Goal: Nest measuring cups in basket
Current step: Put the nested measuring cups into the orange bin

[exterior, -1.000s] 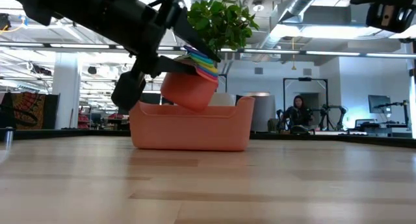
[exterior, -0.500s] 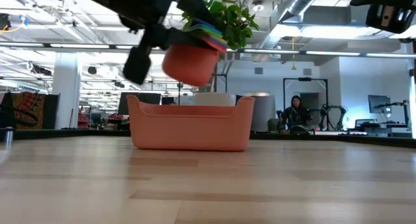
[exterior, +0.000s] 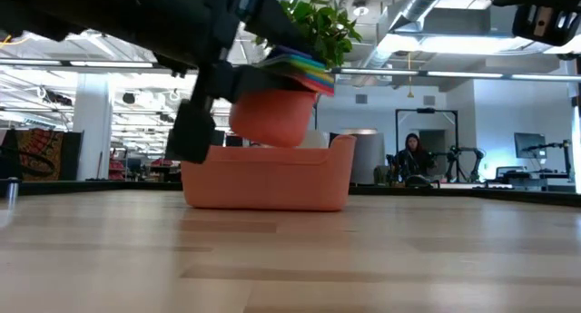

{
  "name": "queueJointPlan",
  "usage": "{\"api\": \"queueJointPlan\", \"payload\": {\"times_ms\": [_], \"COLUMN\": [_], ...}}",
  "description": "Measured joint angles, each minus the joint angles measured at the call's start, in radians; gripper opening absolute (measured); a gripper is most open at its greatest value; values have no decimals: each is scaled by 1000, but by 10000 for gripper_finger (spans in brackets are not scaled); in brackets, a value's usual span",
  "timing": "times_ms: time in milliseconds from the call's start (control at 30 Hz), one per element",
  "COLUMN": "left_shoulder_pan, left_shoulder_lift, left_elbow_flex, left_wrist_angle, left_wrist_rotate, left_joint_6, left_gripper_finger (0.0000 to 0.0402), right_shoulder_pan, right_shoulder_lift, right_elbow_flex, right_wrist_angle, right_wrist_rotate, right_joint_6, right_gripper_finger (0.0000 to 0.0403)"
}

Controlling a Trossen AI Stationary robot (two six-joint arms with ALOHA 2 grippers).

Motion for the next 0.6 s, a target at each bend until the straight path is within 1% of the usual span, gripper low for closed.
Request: {"api": "queueJointPlan", "payload": {"times_ms": [200, 467, 600], "left_shoulder_pan": [36, 117, 149], "left_shoulder_lift": [12, 12, 12], "left_elbow_flex": [0, 1, 0], "left_wrist_angle": [-1, -83, -79], "left_wrist_rotate": [13, 63, 81], "left_joint_6": [5, -145, -166], "left_gripper_finger": [81, 81, 81], "right_shoulder_pan": [0, 1, 1], "right_shoulder_lift": [0, 0, 0], "right_elbow_flex": [0, 0, 0], "right_wrist_angle": [0, 0, 0], "right_wrist_rotate": [-14, -22, -23], "right_joint_6": [3, 3, 3], "right_gripper_finger": [119, 119, 119]}}
